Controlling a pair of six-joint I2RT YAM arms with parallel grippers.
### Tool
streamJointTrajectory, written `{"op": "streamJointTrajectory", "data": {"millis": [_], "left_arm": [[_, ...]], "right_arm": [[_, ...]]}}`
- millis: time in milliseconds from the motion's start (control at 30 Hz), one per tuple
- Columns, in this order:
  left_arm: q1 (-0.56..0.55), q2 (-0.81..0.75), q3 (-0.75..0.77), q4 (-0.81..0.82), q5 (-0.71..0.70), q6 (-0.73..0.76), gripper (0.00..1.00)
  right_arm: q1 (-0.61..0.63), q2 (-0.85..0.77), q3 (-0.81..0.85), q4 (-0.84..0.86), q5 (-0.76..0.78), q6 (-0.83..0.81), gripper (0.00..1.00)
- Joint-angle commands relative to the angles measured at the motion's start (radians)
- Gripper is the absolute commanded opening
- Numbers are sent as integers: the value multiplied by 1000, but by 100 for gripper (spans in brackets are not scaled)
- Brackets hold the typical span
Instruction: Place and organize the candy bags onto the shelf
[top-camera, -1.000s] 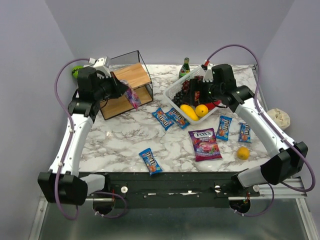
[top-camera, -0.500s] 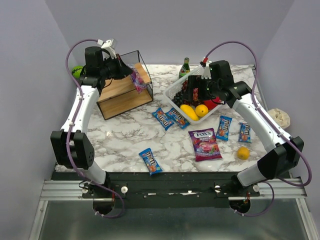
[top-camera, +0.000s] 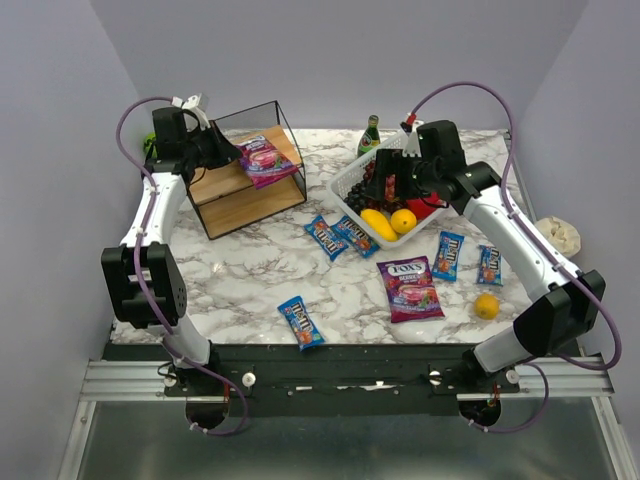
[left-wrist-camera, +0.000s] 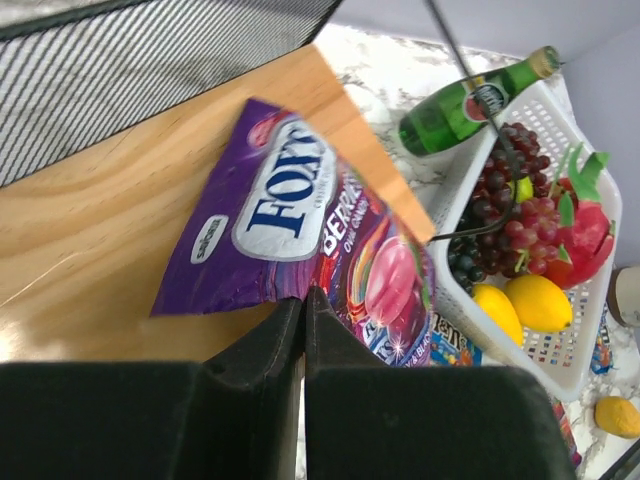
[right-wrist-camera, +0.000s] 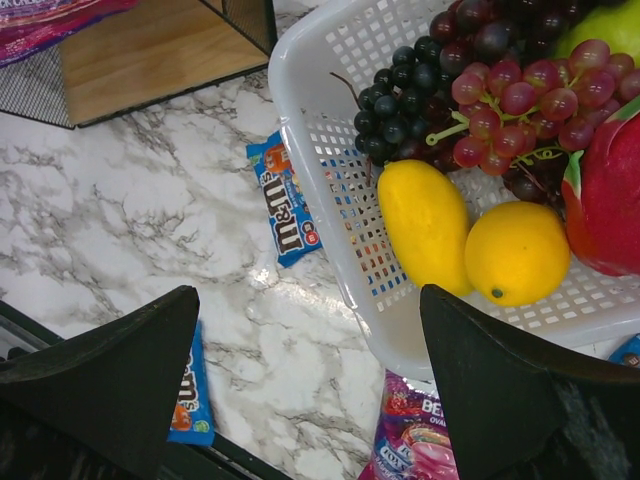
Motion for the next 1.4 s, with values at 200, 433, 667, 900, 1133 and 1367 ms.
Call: {"op": "streamJointTrajectory", "data": {"millis": [200, 433, 667, 900, 1133, 1367], "left_arm": [[36, 53, 22, -71, -87, 11, 16], [31, 105, 75, -110, -99, -9, 10], [2, 183, 160, -112, -70, -18, 1], [-22, 232, 224, -113, -30, -4, 0], [-22, 268, 293, -202, 66, 105, 0], [-21, 303, 376, -279, 30, 186, 0]], "right_arm": [[-6, 20, -7, 25, 24, 10, 100], [-6, 7, -31, 26, 30, 15, 100], [-6, -6, -54, 30, 28, 23, 100], [-8, -31, -82, 30, 46, 32, 100], [-8, -43, -97, 30, 57, 39, 100], [-8, -46, -102, 30, 59, 46, 100]]}}
